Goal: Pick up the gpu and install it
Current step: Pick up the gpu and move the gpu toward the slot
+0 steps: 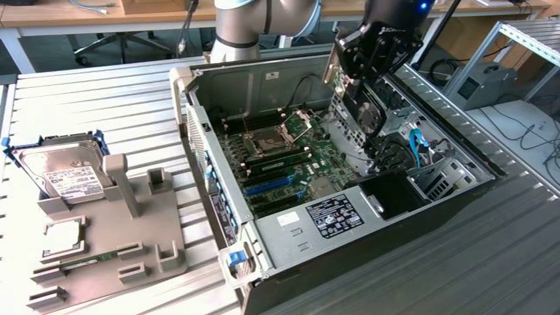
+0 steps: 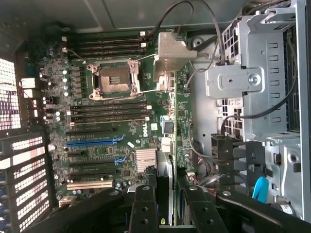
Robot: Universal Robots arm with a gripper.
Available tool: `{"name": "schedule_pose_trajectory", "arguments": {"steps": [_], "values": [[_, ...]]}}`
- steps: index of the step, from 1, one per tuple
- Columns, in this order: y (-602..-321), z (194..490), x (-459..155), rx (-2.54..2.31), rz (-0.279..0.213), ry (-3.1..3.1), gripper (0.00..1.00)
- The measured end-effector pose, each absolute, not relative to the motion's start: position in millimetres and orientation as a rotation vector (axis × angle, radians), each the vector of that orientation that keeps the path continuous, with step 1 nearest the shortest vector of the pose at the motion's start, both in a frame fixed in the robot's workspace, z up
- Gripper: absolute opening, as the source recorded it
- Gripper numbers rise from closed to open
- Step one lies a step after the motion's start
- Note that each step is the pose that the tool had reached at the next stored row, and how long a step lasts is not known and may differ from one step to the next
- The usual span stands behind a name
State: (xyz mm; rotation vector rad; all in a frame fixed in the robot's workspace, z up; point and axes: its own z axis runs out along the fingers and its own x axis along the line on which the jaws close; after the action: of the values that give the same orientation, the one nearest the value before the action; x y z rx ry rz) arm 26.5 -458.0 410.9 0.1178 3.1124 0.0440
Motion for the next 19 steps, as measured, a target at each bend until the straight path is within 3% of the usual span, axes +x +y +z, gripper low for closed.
{"name": "schedule_pose_trajectory", "arguments": {"steps": [19], "values": [[-456, 401, 4, 0.118, 0.044, 3.112, 0.26]]}}
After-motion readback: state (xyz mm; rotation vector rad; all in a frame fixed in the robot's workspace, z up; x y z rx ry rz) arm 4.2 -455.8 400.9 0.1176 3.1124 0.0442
